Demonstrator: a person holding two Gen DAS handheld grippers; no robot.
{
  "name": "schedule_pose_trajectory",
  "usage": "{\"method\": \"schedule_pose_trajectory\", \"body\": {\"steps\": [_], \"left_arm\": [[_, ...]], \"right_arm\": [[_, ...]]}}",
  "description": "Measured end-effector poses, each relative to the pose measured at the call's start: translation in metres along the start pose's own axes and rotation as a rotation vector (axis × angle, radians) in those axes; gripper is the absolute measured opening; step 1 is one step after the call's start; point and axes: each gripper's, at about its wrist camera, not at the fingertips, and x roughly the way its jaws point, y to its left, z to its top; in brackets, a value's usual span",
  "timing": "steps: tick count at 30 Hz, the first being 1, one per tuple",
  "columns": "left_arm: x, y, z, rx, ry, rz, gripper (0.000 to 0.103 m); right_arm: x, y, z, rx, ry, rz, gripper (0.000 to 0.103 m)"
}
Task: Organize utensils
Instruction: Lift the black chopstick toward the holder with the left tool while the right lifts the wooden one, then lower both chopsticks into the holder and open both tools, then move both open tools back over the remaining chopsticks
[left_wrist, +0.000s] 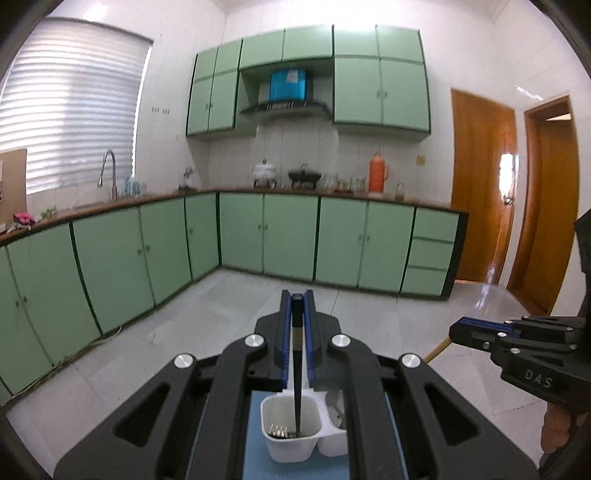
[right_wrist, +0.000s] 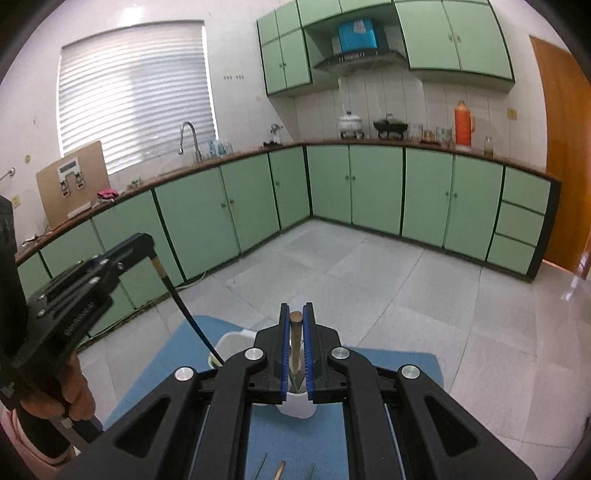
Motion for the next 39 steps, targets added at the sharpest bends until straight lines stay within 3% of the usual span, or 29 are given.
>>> {"method": "schedule_pose_trajectory", "body": {"steps": [16,22,24,26,33,37,39], "left_arm": [[0.055,0.019,-0.045,0.000,0.144,0.022,0.006],[0.052,0.026,-0.046,-0.007,0.144,0.027,0.007],[0.050,0.029,-0.046,-0.011,0.139,0.032,0.011],[0.046,0.033,-0.046,-0.023,0.134,0.035,0.034],[0.038,0.039,-0.047,-0.026,0.121,0.057,0.046],[0.038,0.043,-0.046,-0.044,0.119,0.076,0.062],[0.037,0.047,-0.045,-0.062,0.118,0.077,0.065]], "right_arm": [[0.047,0.009,-0.029,-0.039,0.087,-0.012,0.007],[0.046,0.004,-0.032,-0.029,0.095,-0.049,0.008],[0.045,-0.001,-0.034,-0.019,0.095,-0.053,0.009],[0.045,-0.006,-0.035,-0.011,0.100,-0.054,0.013],[0.043,-0.016,-0.042,0.008,0.098,-0.066,0.041],[0.041,-0.022,-0.044,0.025,0.090,-0.070,0.045],[0.037,-0.025,-0.044,0.033,0.080,-0.070,0.048]]}}
